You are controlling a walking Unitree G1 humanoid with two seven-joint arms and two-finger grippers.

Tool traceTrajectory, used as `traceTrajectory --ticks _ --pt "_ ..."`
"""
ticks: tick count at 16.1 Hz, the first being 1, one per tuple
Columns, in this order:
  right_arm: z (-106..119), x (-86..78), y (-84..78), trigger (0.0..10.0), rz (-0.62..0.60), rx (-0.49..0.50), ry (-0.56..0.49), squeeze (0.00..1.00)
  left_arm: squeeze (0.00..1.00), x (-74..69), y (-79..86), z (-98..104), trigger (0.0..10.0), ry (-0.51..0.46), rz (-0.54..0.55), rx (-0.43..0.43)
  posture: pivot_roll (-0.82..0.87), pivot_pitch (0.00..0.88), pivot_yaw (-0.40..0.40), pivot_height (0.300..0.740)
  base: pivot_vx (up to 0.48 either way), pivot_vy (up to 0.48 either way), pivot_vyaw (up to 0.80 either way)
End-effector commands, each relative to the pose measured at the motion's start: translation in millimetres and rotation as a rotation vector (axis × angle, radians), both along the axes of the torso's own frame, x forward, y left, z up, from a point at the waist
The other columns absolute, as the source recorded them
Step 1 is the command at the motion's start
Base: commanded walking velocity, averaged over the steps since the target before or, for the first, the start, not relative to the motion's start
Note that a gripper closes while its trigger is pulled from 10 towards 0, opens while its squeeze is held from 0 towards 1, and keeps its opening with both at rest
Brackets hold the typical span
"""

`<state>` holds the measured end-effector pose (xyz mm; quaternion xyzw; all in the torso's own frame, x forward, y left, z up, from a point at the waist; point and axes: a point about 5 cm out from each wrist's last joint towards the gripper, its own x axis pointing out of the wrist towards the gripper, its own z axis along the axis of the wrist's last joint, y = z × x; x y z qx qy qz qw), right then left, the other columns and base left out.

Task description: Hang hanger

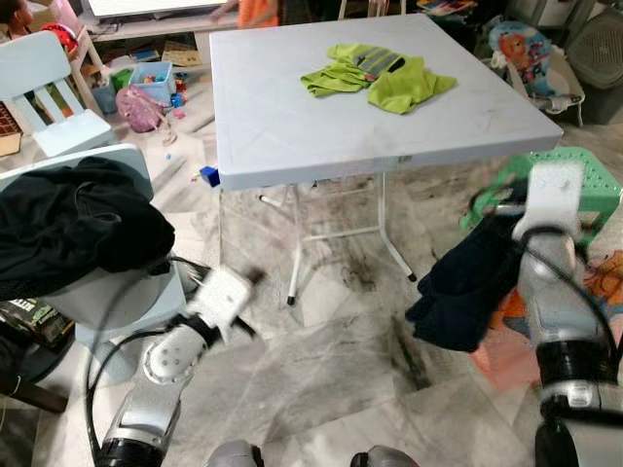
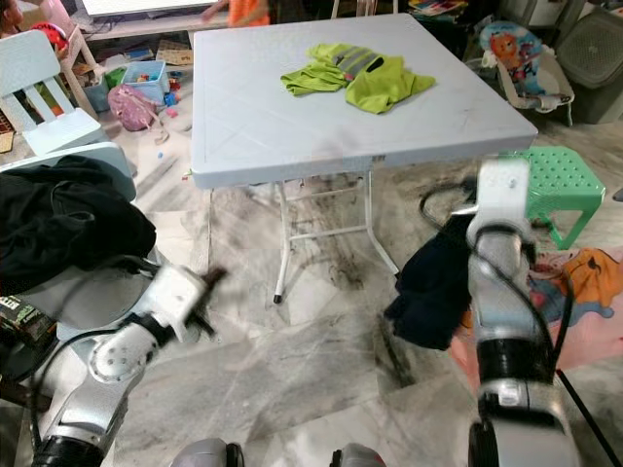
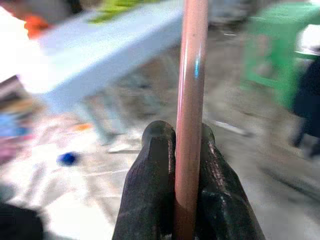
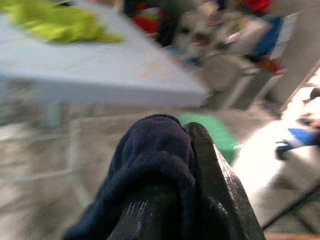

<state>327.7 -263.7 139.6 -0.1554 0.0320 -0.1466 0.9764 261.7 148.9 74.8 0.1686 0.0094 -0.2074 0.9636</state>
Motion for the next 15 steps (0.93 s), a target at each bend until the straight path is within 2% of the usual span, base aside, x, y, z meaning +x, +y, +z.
traceTrajectory --ticks 1,3,4,5,6,7,9,12,15 --pt "7 -2.5 14.2 0.0 0.132 0.019 -0.048 0.00 0.00 5.2 9.2 9 10.0 -0.043 0.121 0.006 -0.01 0.000 0.007 0.740 0.000 0.000 0.00" --pt "2 -14.0 18.4 0.0 0.225 0.009 -0.041 0.00 0.00 9.1 16.8 16 10.0 -0.062 0.236 -0.041 -0.01 0.000 0.017 0.740 0.000 0.000 0.00" --pt "-5 -21.2 21.1 5.9 0.281 0.103 -0.016 0.00 0.00 7.0 23.7 17 10.0 -0.059 0.303 -0.084 -0.02 0.000 0.035 0.740 0.000 0.000 0.00" --pt "-4 -24.8 26.5 10.0 0.334 0.142 -0.021 0.00 0.00 2.9 26.9 18 10.0 -0.048 0.343 -0.136 -0.02 0.000 0.043 0.740 0.000 0.000 0.00" --pt "-3 -26.9 30.0 10.0 0.361 0.122 -0.031 0.00 0.00 0.1 27.2 19 10.0 -0.052 0.353 -0.152 -0.02 0.000 0.047 0.740 0.000 0.000 0.00" --pt "-5 -29.2 36.8 10.0 0.396 0.125 -0.026 0.00 0.00 -2.2 21.6 20 10.0 -0.054 0.315 -0.157 -0.02 0.000 0.046 0.740 0.240 0.000 0.00" --pt "-4 -29.9 50.4 10.0 0.443 0.177 -0.046 0.00 0.00 0.9 18.3 23 10.0 -0.054 0.315 -0.165 -0.01 0.000 0.040 0.740 0.283 0.000 0.00" --pt "5 -30.2 64.2 10.0 0.469 0.218 -0.085 0.00 0.00 2.1 19.9 29 10.0 -0.058 0.339 -0.179 0.00 0.001 0.036 0.740 0.341 0.000 0.00" --pt "6 -33.2 69.6 10.0 0.449 0.230 -0.114 0.00 0.00 3.9 15.9 35 10.0 -0.057 0.340 -0.213 -0.01 0.001 0.024 0.740 0.407 0.000 0.00"
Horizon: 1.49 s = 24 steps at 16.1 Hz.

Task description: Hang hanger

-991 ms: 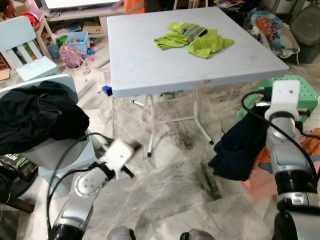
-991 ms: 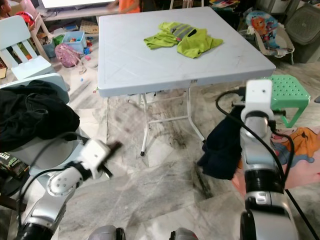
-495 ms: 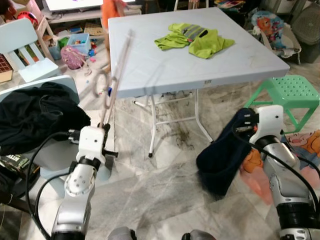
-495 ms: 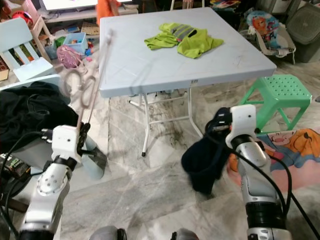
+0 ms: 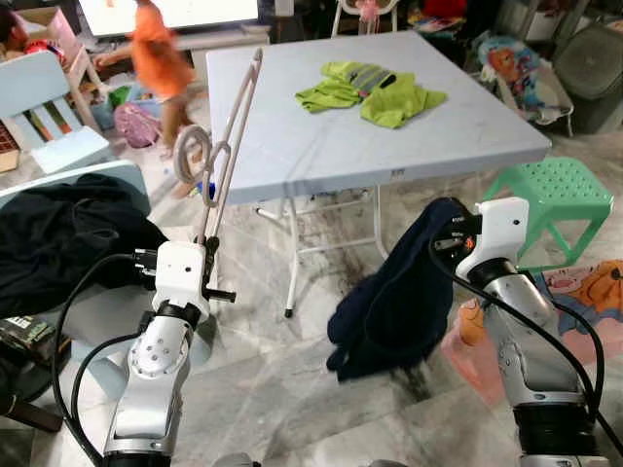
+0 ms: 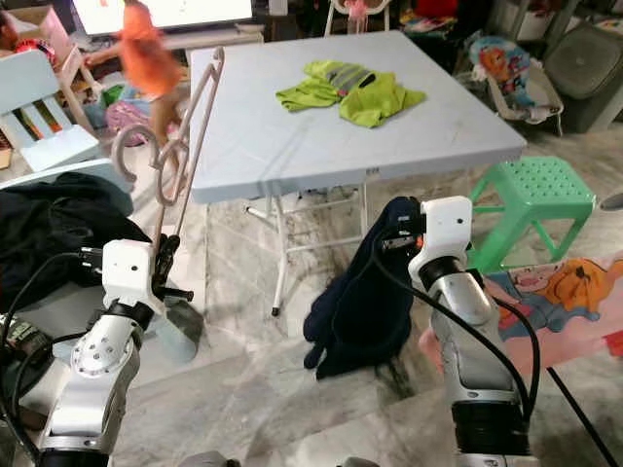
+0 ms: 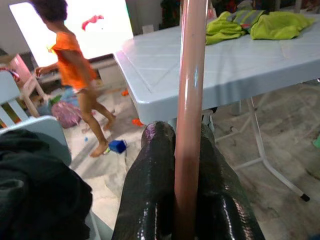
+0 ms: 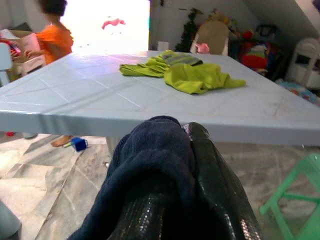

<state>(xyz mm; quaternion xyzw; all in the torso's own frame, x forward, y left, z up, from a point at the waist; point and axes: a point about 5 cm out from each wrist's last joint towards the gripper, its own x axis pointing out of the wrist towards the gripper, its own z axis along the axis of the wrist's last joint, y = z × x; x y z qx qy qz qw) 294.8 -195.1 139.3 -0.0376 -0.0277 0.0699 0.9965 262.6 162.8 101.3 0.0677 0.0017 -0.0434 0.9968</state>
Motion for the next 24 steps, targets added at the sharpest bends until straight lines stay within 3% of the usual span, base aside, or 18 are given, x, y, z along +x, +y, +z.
traceTrajectory --ticks 1,14,17,24 --pt "8 -0.3 2.2 10.0 -0.011 0.008 -0.044 0.00 0.00 5.7 -0.4 14 10.0 -0.046 0.016 -0.017 -0.01 0.000 0.017 0.740 0.416 0.000 0.00" --pt "27 13.4 25.4 10.0 0.027 -0.017 -0.134 0.00 0.00 11.9 -5.4 18 10.0 -0.049 0.016 -0.048 -0.01 0.000 -0.002 0.740 0.462 0.000 0.00" --pt "37 14.7 33.9 10.0 0.059 -0.076 -0.204 0.00 0.00 12.5 -6.0 18 10.0 -0.048 0.012 -0.047 -0.02 0.000 -0.002 0.740 0.472 0.000 0.24" --pt "42 22.6 43.2 10.0 0.051 0.007 -0.233 0.00 0.00 13.7 -7.1 18 10.0 -0.046 0.011 -0.054 0.00 0.000 -0.003 0.740 0.471 0.000 0.20"
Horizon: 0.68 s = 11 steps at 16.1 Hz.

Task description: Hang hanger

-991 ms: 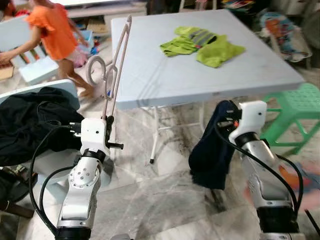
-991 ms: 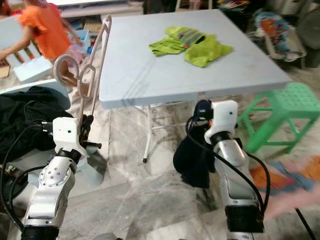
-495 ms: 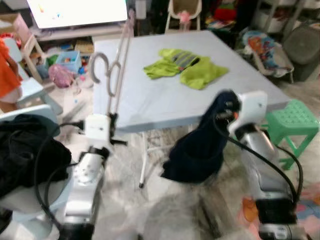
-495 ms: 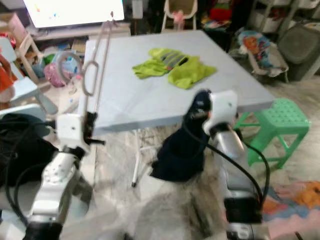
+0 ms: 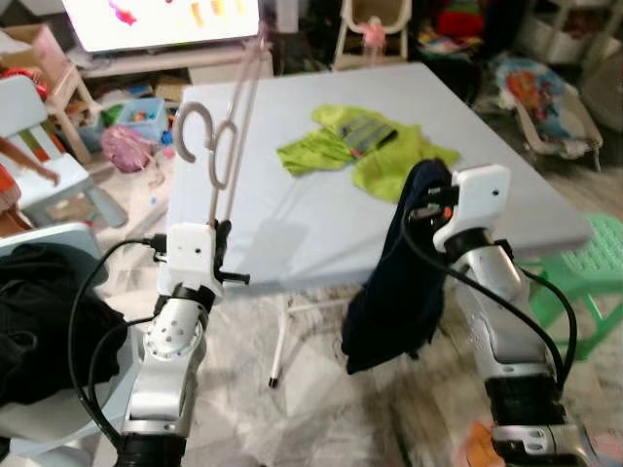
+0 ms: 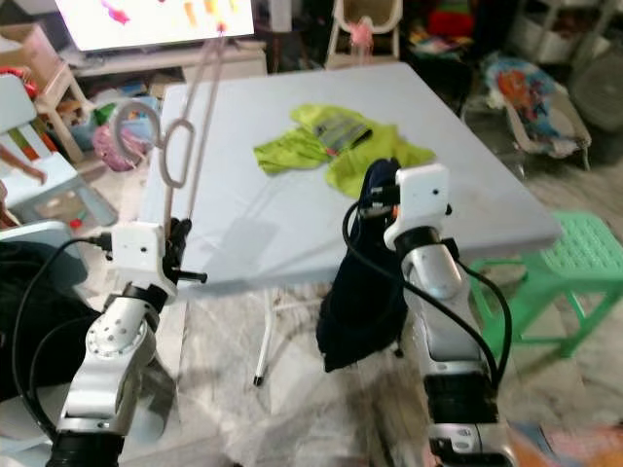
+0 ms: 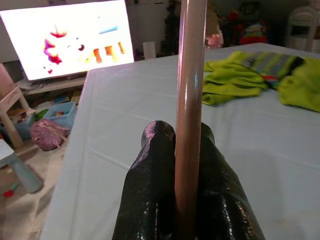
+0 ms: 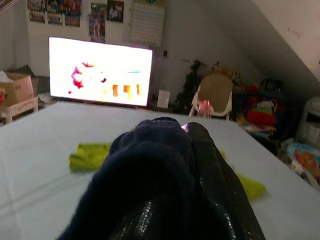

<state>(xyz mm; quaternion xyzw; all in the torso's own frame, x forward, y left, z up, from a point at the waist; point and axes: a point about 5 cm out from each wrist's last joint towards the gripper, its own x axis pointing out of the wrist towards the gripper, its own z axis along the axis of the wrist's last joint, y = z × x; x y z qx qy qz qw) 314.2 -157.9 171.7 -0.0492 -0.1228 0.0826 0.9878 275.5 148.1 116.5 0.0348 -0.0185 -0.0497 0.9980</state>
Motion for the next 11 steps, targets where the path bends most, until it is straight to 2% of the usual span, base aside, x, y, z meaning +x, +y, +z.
traceTrajectory --ticks 1,5,6,7,8,9,11 --pt "10 4.0 7.0 10.0 0.021 0.018 -0.045 0.00 0.00 1.0 7.2 2 10.0 -0.009 0.027 0.013 0.01 0.000 -0.003 0.740 0.472 0.000 0.00" --pt "21 22.6 10.3 10.0 0.036 0.030 -0.083 0.00 0.00 2.2 7.6 6 10.0 -0.025 0.042 0.014 0.05 0.000 -0.021 0.740 0.472 0.000 0.00" --pt "42 44.7 13.5 10.0 0.049 0.032 -0.116 0.00 0.00 1.0 8.1 7 10.0 -0.034 0.063 0.005 0.07 0.000 -0.044 0.740 0.472 0.000 0.00" --pt "59 57.2 14.7 10.0 0.054 0.044 -0.137 0.00 0.00 -0.1 8.7 7 10.0 -0.037 0.080 0.000 0.08 0.000 -0.057 0.740 0.461 0.000 0.00" --pt "98 76.7 19.7 10.0 0.085 0.045 -0.204 0.00 0.00 -0.2 8.1 8 10.0 -0.043 0.092 -0.006 0.09 0.000 -0.063 0.740 0.000 0.000 0.00" --pt "114 81.9 21.1 10.0 0.093 0.061 -0.226 0.00 0.00 0.0 7.9 8 10.0 -0.043 0.093 -0.007 0.10 0.000 -0.069 0.740 0.000 0.000 0.00" --pt "187 92.6 27.5 10.0 0.111 0.140 -0.331 0.00 0.00 1.9 7.1 8 10.0 -0.042 0.094 -0.004 0.11 0.000 -0.080 0.740 0.000 0.000 0.00"
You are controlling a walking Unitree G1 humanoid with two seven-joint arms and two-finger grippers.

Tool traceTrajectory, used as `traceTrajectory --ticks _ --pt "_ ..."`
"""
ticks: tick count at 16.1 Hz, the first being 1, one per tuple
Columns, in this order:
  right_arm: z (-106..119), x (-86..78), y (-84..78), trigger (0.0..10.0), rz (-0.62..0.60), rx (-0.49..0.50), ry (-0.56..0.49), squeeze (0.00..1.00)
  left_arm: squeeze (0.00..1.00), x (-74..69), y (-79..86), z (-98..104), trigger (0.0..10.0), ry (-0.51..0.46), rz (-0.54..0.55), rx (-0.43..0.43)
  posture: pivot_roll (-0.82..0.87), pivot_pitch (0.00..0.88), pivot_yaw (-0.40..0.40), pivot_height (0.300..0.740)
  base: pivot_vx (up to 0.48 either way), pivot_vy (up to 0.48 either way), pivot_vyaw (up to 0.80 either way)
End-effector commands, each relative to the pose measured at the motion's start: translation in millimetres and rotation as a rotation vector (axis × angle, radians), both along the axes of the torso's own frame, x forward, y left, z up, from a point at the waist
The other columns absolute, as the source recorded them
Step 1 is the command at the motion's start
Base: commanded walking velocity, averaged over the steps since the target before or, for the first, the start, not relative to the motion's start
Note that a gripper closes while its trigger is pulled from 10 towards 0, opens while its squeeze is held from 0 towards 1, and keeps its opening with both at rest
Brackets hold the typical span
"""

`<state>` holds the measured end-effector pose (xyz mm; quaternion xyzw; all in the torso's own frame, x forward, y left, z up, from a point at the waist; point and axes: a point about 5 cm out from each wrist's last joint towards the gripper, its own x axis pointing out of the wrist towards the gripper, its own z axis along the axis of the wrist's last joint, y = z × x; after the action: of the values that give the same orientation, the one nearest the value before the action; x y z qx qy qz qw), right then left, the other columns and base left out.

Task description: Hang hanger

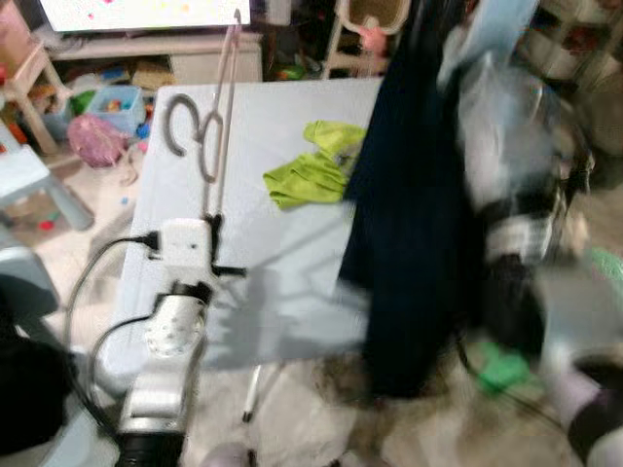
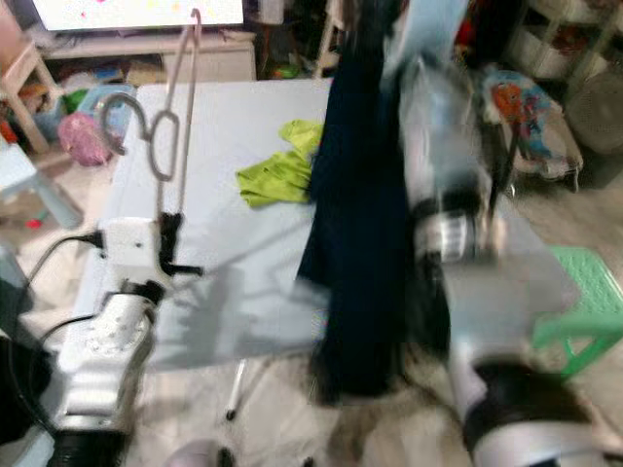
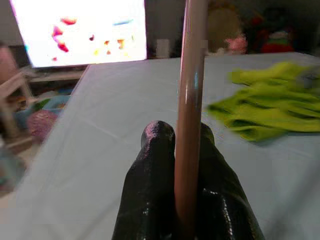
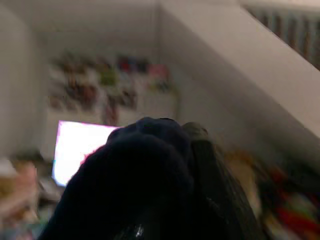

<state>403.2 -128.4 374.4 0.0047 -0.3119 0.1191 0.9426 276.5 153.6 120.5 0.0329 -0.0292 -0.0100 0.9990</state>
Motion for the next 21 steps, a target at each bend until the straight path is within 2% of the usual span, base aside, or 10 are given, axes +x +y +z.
traceTrajectory --ticks 1,4,8,9,10,11,13,15,18,21 --pt "17 1.3 0.4 10.0 0.028 0.074 -0.007 0.00 0.00 1.9 1.0 5 10.0 -0.018 0.014 0.005 0.11 0.000 -0.083 0.740 0.000 0.000 0.00" --pt "56 -6.3 1.3 10.0 0.069 0.138 -0.106 0.00 0.00 1.2 -1.9 6 10.0 -0.027 0.026 0.002 0.13 0.000 -0.096 0.740 0.000 0.000 0.00" --pt "-76 20.5 -11.3 10.0 -0.065 -0.138 0.311 0.00 0.00 0.0 -7.5 5 10.0 -0.022 0.008 0.011 0.12 0.000 -0.077 0.740 0.000 0.000 0.00" --pt "-128 19.3 -18.8 10.0 -0.067 -0.274 0.509 1.00 0.00 0.9 -7.4 5 10.0 -0.019 0.006 0.013 0.10 0.000 -0.062 0.740 0.000 0.000 0.00" --pt "-148 16.7 -22.9 10.0 -0.065 -0.328 0.581 1.00 0.00 1.3 -7.6 4 10.0 -0.016 0.004 0.015 0.10 0.000 -0.059 0.740 0.000 0.000 0.00" --pt "-203 2.2 -37.5 10.0 -0.072 -0.504 0.719 1.00 0.00 2.2 -9.6 1 10.0 0.001 -0.003 0.020 0.07 0.000 -0.046 0.740 0.000 0.000 0.00" --pt "-240 -17.6 -52.5 10.0 -0.028 -0.566 0.740 1.00 0.00 2.6 -16.9 0 10.0 0.005 -0.032 0.023 0.06 0.000 -0.051 0.740 0.000 0.000 0.00" --pt "-264 -36.9 -63.8 10.0 -0.001 -0.600 0.746 1.00 0.00 4.3 -18.4 4 10.0 -0.010 -0.042 0.040 0.07 0.000 -0.055 0.740 0.000 0.000 0.00" --pt "-288 -68.3 -79.0 10.0 0.057 -0.835 0.756 1.00 0.00 3.0 -7.9 1 10.0 0.014 -0.010 0.053 0.06 0.000 -0.036 0.740 0.000 0.000 0.00" --pt "-280 -96.2 -85.1 10.0 0.294 -0.812 0.765 1.00 0.00 2.8 -11.5 -3 10.0 0.035 -0.041 0.054 0.04 0.000 -0.018 0.740 0.000 0.000 0.00"
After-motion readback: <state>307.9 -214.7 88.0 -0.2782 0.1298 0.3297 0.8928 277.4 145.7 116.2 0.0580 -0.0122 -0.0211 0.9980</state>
